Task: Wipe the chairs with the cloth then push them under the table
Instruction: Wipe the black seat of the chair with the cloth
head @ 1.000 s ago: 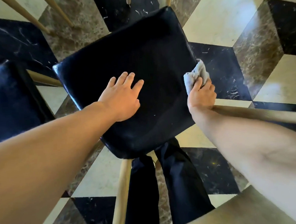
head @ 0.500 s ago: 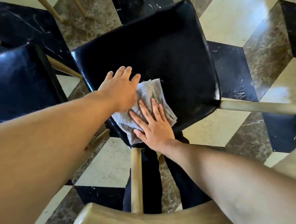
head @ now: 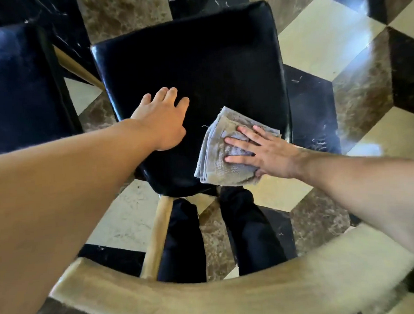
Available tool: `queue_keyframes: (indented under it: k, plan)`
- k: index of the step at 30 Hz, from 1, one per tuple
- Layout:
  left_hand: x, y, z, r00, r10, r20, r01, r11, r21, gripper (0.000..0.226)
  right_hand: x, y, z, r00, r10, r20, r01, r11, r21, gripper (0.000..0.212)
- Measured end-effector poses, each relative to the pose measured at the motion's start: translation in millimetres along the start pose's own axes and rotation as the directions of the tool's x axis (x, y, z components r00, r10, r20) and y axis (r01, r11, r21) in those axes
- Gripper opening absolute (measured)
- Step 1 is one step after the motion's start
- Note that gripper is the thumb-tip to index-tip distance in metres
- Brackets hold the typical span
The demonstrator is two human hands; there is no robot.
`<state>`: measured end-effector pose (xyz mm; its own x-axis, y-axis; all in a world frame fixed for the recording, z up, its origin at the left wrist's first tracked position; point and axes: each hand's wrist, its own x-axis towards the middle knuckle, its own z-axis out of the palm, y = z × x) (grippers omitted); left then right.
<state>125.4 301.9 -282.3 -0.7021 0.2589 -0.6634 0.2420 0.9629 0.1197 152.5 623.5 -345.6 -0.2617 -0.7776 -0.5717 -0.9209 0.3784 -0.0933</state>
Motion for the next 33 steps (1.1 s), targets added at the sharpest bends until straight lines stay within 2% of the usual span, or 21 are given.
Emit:
queue_keyframes:
  k: [3, 6, 10, 13, 15, 18, 23, 27, 29, 30, 33]
  plan:
    - [9, 32, -6, 1.000, 0.028, -0.014, -0.029, 0.999, -0.039, 0.072, -16, 45, -4, 0.990, 0.116, 0.081, -0.119, 0.992, 0.043, 0.131]
    - [15, 60, -7, 0.999, 0.040, -0.017, -0.041, 0.998, -0.057, 0.072, -25, 82, -5, 0.970, 0.208, 0.128, -0.228, 0.960, 0.162, 0.133]
    - [29, 81, -7, 0.999, 0.037, -0.034, -0.040, 0.996, -0.085, 0.074, -27, 106, -8, 0.949, 0.278, 0.149, -0.315, 0.834, 0.452, 0.125]
    - [35, 91, -6, 0.999, 0.022, -0.029, -0.024, 0.997, -0.078, 0.073, -17, 86, -5, 0.917, 0.378, 0.123, -0.375, 0.718, 0.586, 0.105]
    - [39, 96, -7, 0.999, 0.020, -0.031, -0.023, 0.997, -0.076, 0.073, -6, 68, -2, 0.859, 0.505, 0.084, -0.450, 0.666, 0.595, 0.088]
    - [43, 99, -9, 0.999, 0.014, -0.039, -0.017, 0.996, -0.085, 0.075, 12, 52, 6, 0.758, 0.652, -0.015, -0.552, 0.653, 0.518, 0.073]
    - [45, 79, -5, 0.995, -0.056, -0.077, 0.049, 0.994, -0.093, 0.077, 55, 83, -6, 0.689, 0.709, -0.148, -0.579, 0.662, 0.475, 0.070]
    - [30, 52, 7, 0.977, -0.178, -0.119, 0.162, 0.978, -0.131, 0.076, 104, 74, -33, 0.638, 0.759, -0.129, -0.610, 0.601, 0.516, 0.081]
    - [19, 38, 12, 0.962, -0.237, -0.135, 0.216, 0.964, -0.154, 0.076, 114, 43, -36, 0.665, 0.732, -0.147, -0.584, 0.633, 0.508, 0.092]
    - [14, 31, 13, 0.955, -0.261, -0.140, 0.236, 0.956, -0.172, 0.075, 114, 23, -36, 0.709, 0.682, -0.180, -0.540, 0.689, 0.484, 0.095]
    - [5, 18, 14, 0.948, -0.279, -0.154, 0.245, 0.947, -0.207, 0.074, 100, -50, -19, 0.858, 0.400, -0.322, -0.263, 0.881, 0.392, 0.084]
